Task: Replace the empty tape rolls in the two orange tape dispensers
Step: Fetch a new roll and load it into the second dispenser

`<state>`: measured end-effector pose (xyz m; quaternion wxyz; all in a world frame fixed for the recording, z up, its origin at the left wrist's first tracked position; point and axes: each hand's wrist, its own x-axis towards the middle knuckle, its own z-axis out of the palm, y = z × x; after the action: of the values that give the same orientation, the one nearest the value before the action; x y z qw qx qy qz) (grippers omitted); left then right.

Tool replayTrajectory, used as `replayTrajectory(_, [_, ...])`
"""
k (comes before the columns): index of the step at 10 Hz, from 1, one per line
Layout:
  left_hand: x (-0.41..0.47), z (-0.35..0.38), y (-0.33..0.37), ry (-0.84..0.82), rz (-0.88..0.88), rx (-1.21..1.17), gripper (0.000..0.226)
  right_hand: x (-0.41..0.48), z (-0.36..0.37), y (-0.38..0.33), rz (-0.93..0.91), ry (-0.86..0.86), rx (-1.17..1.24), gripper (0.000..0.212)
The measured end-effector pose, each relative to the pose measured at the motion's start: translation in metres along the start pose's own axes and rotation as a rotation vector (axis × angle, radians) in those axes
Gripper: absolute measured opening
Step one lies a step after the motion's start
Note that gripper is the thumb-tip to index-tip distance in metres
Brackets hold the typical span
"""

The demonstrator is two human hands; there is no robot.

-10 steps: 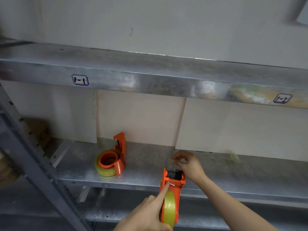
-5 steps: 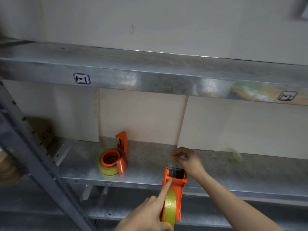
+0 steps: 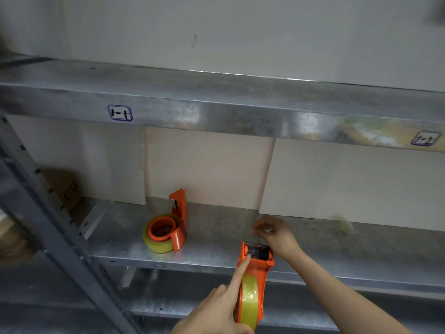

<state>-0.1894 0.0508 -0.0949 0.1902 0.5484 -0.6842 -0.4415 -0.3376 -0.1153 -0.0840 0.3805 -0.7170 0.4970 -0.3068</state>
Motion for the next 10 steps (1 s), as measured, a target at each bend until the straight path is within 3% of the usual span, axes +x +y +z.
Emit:
replayTrajectory(4, [0.0, -0.001, -0.002, 0.031, -0.103, -0.062, 0.13, 0.004, 0.0, 0.007, -0.008, -0.126, -0.057, 0.026])
replayTrajectory(6, [-0.001, -0.001, 0.011, -0.03, -0.214, 0.08, 0.11, 0.005, 0.003, 0.004, -0.044, -0.152, -0.092, 0.031])
replayTrajectory(9, [-0.009, -0.01, 0.025, -0.048, -0.263, 0.081, 0.101, 0.005, 0.0, 0.005, -0.043, -0.206, -0.122, 0.006])
replayTrajectory(10, [-0.01, -0.01, 0.024, -0.072, -0.307, 0.107, 0.1, 0.006, -0.002, 0.006, -0.025, -0.242, -0.166, 0.006])
